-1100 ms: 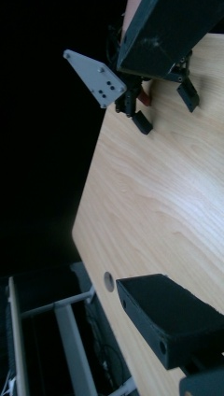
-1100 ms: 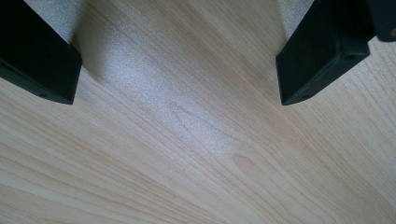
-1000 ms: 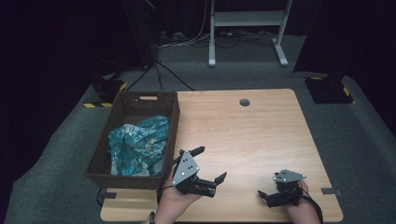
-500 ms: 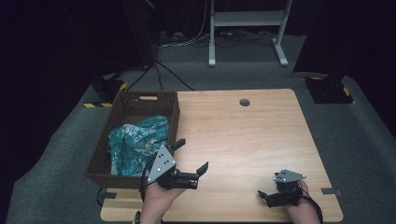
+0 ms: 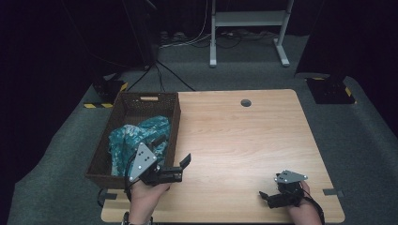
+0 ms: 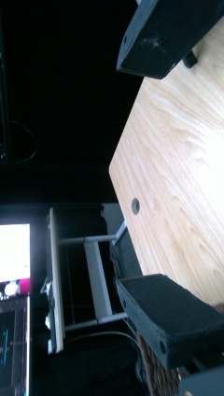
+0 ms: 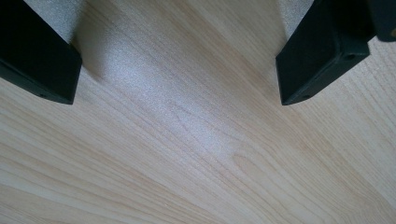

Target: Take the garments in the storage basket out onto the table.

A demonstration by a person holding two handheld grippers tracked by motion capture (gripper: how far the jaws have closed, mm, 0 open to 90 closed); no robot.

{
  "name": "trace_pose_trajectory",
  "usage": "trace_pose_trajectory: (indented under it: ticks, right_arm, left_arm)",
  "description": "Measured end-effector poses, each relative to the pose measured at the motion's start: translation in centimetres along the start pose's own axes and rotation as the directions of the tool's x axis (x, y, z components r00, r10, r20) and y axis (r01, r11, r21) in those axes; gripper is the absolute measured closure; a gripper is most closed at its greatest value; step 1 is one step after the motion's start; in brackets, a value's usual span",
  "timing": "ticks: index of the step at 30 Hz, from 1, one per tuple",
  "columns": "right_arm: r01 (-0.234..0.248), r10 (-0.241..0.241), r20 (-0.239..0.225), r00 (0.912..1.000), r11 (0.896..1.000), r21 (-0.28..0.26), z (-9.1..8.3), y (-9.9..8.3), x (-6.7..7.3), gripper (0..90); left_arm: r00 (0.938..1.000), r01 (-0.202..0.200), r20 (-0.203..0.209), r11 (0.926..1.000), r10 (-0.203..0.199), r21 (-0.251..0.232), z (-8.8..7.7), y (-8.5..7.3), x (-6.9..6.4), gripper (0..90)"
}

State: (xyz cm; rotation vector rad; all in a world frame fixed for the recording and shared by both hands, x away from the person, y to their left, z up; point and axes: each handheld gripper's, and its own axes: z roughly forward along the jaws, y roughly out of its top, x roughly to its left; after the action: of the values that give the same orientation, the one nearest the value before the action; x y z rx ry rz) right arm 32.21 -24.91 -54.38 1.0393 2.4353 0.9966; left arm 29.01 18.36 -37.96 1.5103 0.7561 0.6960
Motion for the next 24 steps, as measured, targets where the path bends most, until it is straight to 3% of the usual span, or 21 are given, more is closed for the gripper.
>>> trace_pose_trajectory:
  ticks: [8,15,19,24]
  right_arm:
    - [-0.001,0.001,0.0,1.0,1.0,0.0,0.0,0.0,0.0,0.2]
    - [-0.002,0.002,0.001,1.0,1.0,0.0,0.0,0.0,0.0,0.2]
    - [-0.003,0.003,0.003,1.0,1.0,0.0,0.0,0.0,0.0,0.2]
    - [-0.005,0.005,0.005,1.0,1.0,0.0,0.0,0.0,0.0,0.2]
  left_arm:
    - [0.9987,0.006,-0.051,1.0,-0.006,-0.002,-1.0,0.0,1.4,0.1]
    - [0.9923,0.021,-0.122,0.9998,-0.02,0.006,-2.0,-0.5,3.3,0.1]
    - [0.9904,0.034,-0.134,0.9994,-0.033,0.007,-2.2,-0.9,3.9,0.1]
    - [0.9834,0.049,-0.176,0.9986,-0.045,0.017,-2.8,-1.5,5.3,0.1]
